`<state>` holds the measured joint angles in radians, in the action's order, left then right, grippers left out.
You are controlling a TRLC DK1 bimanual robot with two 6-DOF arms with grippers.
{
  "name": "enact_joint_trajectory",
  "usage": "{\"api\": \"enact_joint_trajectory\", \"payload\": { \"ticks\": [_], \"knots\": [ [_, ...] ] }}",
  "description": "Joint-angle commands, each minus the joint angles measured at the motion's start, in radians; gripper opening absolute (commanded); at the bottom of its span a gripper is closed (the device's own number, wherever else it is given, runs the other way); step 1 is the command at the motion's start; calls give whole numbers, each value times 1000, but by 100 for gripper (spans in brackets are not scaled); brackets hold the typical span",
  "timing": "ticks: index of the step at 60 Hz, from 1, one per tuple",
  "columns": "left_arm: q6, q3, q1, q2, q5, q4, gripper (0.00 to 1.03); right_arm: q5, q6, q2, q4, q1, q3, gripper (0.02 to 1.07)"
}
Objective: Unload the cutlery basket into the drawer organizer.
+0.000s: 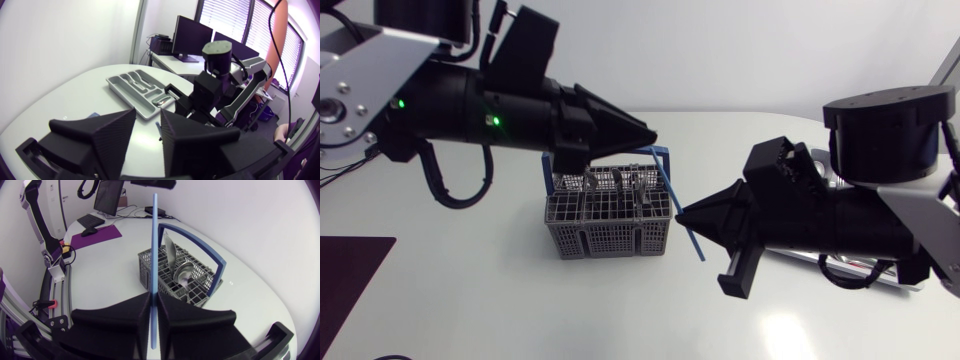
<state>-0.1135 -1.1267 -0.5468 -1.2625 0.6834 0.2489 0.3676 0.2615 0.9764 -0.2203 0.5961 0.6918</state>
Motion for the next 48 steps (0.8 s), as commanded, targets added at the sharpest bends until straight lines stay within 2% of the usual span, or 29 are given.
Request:
{"api": "enact_joint_trajectory", "payload": {
  "ticks": [1,9,16,27,38,48],
  "knots": [
    [46,-53,36,0,7,-19,94,8,-1,-15,-25,-33,-11,7],
    [72,-62,104,17,7,-39,95,22,18,-36,-48,-140,-23,7],
    [69,-56,142,31,4,-39,95,42,21,-19,-51,-298,-11,7],
    [55,-30,162,60,-27,-34,95,45,-39,76,-16,-510,41,7],
    [41,-24,176,81,-51,-8,95,-2,-180,211,10,-657,138,7],
    [21,-2,182,107,-71,7,95,-99,-304,338,-11,-731,229,7]
  ]
}}
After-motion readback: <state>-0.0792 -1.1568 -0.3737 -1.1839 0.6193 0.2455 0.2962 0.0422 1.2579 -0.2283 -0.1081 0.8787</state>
